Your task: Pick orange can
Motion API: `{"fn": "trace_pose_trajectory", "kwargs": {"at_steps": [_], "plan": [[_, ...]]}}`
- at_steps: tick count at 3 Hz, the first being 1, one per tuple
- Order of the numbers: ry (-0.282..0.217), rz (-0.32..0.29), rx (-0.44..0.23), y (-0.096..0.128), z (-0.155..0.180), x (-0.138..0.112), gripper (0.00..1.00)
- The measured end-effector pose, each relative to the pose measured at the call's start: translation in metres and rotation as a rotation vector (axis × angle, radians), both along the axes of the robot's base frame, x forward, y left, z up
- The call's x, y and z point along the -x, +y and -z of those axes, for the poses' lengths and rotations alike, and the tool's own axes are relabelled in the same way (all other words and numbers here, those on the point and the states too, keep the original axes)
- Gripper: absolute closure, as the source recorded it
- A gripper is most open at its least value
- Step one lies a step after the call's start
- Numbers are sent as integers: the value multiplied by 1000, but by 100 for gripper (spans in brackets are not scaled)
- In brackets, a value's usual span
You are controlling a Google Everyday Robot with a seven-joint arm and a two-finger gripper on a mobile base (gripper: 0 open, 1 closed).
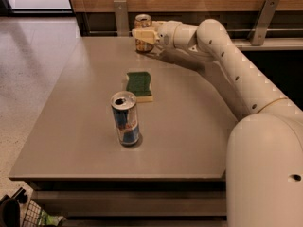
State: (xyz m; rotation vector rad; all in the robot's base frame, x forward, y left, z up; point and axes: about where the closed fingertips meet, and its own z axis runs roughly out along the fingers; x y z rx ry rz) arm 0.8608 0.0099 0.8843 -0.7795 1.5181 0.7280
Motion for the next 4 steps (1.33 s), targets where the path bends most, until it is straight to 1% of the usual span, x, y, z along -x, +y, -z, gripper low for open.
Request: {"fn": "trace_pose_trajectory", "kwargs": {"at_steps": [1, 2, 3, 4], "plan": [[1, -4, 0, 3, 1, 0, 66], [3, -12, -1, 10, 2, 1, 100], [2, -15, 0, 11, 1, 1, 100], [-9, -18, 5, 11, -19, 9, 100]]}}
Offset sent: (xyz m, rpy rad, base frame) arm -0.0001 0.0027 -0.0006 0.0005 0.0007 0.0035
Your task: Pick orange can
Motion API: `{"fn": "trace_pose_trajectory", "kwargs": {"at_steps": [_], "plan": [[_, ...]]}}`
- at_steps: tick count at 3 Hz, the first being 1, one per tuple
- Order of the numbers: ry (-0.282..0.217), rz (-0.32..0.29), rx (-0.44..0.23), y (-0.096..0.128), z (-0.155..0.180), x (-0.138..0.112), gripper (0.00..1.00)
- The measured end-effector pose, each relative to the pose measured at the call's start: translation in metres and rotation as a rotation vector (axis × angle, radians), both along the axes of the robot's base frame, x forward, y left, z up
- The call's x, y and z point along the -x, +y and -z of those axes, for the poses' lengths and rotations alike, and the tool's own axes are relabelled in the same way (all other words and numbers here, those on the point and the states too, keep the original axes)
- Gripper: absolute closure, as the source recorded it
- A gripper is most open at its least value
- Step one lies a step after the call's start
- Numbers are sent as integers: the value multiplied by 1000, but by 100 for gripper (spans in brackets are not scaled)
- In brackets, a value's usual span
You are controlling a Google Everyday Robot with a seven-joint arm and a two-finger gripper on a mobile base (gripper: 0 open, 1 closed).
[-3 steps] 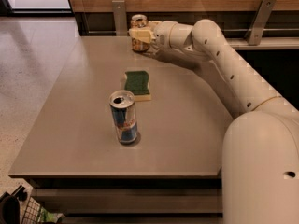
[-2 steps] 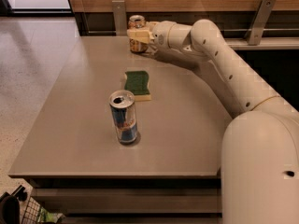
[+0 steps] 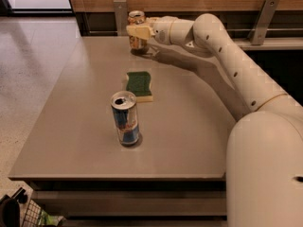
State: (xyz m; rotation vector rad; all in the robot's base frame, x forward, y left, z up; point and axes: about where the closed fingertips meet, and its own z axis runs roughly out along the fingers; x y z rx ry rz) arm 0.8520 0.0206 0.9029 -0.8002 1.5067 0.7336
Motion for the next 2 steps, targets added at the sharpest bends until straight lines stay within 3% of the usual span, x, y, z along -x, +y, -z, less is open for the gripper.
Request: {"fn": "trace_pose_trajectory", "kwargs": {"at_steps": [2], "plan": [[-61, 1, 24, -8, -63, 16, 100]]}}
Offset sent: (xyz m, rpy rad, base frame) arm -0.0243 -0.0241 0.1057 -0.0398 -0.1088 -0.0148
